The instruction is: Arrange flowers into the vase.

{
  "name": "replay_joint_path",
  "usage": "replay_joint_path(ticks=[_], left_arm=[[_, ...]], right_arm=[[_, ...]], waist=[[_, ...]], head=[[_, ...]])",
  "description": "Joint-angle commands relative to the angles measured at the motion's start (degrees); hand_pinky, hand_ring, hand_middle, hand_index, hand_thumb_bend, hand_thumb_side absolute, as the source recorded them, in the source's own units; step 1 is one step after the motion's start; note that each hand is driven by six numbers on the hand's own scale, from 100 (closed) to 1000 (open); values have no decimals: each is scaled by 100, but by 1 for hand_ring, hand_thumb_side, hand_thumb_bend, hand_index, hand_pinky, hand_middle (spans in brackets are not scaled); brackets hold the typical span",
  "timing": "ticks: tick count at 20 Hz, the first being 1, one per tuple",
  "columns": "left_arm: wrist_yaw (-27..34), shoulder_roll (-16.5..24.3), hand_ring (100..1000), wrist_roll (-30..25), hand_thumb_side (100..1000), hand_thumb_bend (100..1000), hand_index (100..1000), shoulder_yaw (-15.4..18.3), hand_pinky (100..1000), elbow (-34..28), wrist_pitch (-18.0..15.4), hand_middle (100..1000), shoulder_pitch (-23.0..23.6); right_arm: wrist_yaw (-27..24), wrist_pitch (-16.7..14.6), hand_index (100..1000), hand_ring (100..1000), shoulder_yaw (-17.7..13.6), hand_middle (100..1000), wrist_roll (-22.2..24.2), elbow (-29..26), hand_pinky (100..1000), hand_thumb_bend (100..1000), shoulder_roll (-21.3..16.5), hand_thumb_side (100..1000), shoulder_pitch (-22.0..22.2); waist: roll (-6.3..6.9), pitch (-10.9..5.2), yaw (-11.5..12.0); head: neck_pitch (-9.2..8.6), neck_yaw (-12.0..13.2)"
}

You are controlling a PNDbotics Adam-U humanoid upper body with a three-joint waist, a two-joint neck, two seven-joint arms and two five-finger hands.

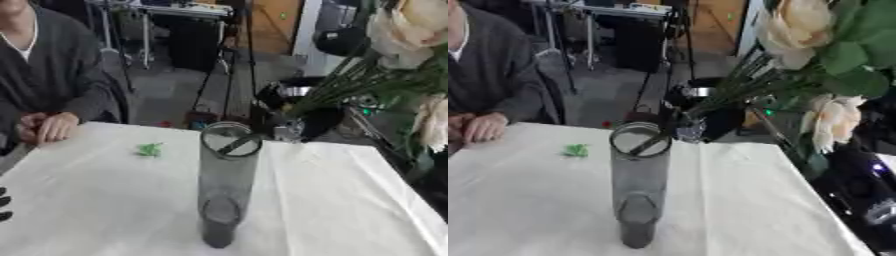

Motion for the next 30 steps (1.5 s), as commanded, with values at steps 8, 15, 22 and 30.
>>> replay_joint_path(ticks=[8,15,22,30], left_arm=[[-42,231,807,33,754,1000,801,73,770,-37,-8,765,-28],[-47,245,807,42,754,1000,800,81,771,-29,-8,764,-26],[-56,269,807,57,755,1000,800,95,772,-24,-10,764,-12],[-75,304,806,76,756,1000,800,116,773,-21,-13,764,0]], right_arm=[[-47,-362,713,787,164,717,224,-76,672,100,-333,568,-138],[-24,-484,742,814,208,750,224,-80,706,100,-383,569,-159],[8,-577,741,828,276,762,224,-66,730,100,-438,577,-162],[106,-726,731,836,440,764,224,-109,760,100,-542,612,-124]], waist=[[-94,-106,-6],[-137,-120,-13],[-180,-139,-21],[-245,-158,-40]], head=[[-100,34],[-120,31],[-123,46],[-128,71]])
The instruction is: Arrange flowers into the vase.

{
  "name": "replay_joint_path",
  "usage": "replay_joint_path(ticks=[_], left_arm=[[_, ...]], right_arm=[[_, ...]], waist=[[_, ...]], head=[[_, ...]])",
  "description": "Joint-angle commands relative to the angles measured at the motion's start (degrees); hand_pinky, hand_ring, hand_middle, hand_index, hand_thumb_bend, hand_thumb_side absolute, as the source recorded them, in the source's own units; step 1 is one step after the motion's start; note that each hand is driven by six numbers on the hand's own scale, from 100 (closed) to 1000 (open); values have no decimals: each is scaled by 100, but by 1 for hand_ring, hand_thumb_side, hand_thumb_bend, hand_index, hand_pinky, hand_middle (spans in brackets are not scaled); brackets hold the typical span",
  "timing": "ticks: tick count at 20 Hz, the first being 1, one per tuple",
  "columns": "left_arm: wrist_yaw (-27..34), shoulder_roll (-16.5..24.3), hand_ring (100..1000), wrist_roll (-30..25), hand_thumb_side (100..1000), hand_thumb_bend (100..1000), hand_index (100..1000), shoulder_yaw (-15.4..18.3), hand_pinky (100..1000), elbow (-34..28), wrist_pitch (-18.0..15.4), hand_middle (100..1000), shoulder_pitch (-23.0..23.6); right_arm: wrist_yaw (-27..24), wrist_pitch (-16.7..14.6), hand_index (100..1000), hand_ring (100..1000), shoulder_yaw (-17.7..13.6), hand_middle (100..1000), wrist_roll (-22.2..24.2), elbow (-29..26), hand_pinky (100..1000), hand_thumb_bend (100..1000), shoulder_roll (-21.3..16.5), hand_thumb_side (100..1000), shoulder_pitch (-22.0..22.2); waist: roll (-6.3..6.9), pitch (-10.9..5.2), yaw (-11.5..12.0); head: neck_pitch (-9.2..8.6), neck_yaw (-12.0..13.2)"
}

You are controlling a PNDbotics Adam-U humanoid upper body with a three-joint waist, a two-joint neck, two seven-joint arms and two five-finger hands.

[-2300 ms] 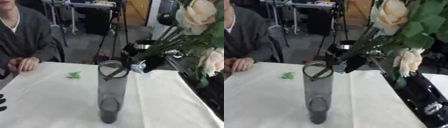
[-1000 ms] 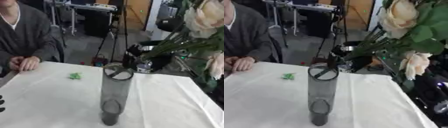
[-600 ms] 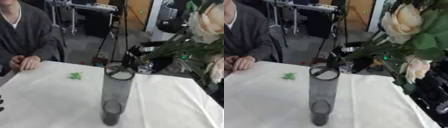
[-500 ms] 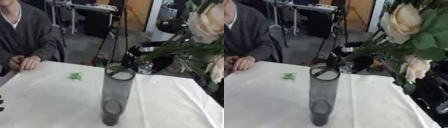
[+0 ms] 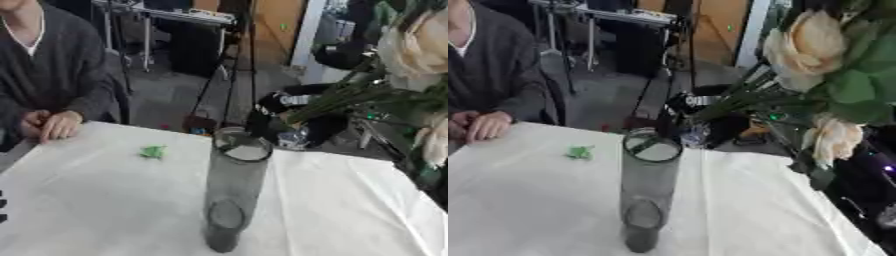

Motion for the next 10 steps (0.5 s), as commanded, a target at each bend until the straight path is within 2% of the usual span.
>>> replay_joint_path(ticks=[1,10], left_arm=[[-22,164,806,20,756,1000,800,66,774,-50,-9,764,-33],[-54,224,806,44,757,1000,799,98,776,-34,-11,763,-11]], right_arm=[[61,-537,731,837,41,765,439,-114,761,100,-259,615,-107],[209,-765,759,852,283,782,439,-118,792,100,-403,659,-37]], waist=[[19,-80,-22],[-110,-112,-68]], head=[[-81,21],[-134,59]])
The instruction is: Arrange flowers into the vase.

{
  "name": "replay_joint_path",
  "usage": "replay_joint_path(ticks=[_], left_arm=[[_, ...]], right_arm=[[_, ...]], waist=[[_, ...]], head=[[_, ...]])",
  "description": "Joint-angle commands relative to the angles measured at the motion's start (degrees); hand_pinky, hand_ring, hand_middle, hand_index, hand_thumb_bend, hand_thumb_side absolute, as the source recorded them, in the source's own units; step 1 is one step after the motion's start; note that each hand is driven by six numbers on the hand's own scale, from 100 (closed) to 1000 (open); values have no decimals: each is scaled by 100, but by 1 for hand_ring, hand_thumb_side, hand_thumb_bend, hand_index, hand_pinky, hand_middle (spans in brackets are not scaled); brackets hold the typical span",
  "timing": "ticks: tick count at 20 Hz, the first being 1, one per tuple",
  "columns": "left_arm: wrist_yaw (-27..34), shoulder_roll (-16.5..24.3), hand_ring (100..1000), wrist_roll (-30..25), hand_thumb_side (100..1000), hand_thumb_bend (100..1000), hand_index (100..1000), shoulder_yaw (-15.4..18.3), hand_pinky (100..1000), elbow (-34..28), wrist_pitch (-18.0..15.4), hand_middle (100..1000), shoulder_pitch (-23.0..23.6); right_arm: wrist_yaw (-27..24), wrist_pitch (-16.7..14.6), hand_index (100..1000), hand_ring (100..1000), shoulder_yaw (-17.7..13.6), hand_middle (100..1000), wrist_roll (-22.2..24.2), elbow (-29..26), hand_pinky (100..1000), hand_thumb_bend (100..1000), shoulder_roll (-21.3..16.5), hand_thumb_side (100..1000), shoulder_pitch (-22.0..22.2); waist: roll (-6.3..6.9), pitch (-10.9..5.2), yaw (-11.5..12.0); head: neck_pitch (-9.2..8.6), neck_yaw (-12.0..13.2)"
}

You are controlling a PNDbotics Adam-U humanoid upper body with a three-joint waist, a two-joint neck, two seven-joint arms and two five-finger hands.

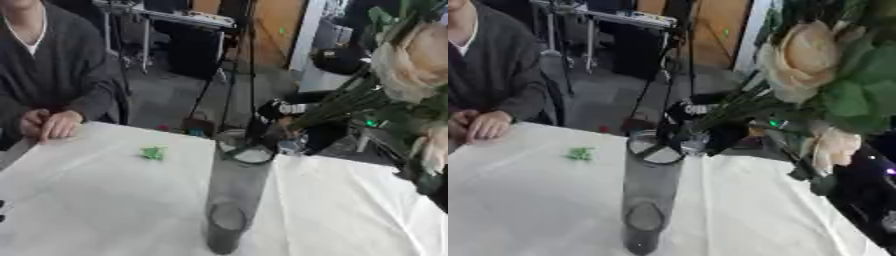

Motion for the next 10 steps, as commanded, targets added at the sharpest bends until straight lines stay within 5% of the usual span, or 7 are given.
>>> replay_joint_path(ticks=[1,10], left_arm=[[-43,177,806,35,757,1000,799,62,776,-64,-7,764,-35],[-49,183,806,49,757,1000,799,72,776,-55,-9,763,-31]], right_arm=[[77,-657,760,853,15,783,569,-43,793,100,-257,660,-50],[125,-790,788,876,1,809,569,36,816,100,-282,683,-67]], waist=[[29,-68,-25],[-2,-72,-36]], head=[[-91,11],[-132,14]])
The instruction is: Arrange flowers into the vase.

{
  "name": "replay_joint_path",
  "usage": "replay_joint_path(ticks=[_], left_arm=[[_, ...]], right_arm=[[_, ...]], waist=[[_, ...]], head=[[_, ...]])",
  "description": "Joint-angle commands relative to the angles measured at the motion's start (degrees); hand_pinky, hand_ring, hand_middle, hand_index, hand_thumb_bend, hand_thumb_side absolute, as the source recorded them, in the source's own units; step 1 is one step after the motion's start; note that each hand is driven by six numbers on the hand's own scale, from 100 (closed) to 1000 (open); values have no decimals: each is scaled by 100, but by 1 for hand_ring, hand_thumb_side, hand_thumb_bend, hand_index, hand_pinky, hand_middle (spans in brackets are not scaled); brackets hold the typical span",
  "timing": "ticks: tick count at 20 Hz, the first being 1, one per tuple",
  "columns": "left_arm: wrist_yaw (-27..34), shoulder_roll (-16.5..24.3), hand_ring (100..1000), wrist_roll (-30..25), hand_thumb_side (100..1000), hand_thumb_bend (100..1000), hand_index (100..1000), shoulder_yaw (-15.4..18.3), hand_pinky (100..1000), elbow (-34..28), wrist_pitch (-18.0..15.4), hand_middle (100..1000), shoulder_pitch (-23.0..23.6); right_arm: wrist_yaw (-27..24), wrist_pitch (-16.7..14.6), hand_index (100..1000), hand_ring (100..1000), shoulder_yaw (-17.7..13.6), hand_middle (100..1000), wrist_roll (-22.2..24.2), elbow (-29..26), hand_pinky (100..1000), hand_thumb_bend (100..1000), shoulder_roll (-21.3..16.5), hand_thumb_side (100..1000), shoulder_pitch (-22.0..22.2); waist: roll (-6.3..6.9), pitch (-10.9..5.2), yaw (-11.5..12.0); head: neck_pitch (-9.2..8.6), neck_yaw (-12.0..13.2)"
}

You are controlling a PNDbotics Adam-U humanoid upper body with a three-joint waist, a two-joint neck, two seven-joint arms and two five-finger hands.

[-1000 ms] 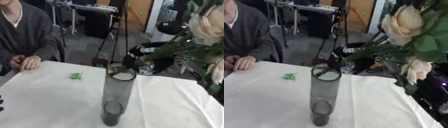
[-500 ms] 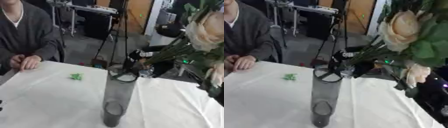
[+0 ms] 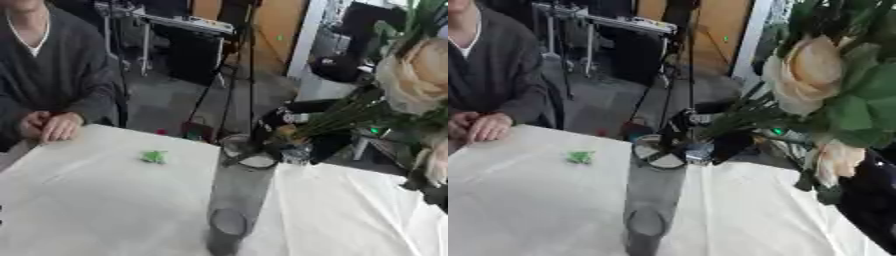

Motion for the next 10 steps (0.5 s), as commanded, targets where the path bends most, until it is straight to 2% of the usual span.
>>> replay_joint_path(ticks=[1,10], left_arm=[[-14,134,806,15,758,1000,799,56,776,-56,-7,763,-47],[-13,131,805,31,758,1000,798,71,777,-50,-10,762,-43]], right_arm=[[79,-711,799,887,-55,823,660,24,827,100,-221,696,-102],[212,-839,820,905,-68,846,660,144,843,100,-271,711,-96]], waist=[[57,-64,-9],[36,-65,-30]], head=[[-89,13],[-127,37]])
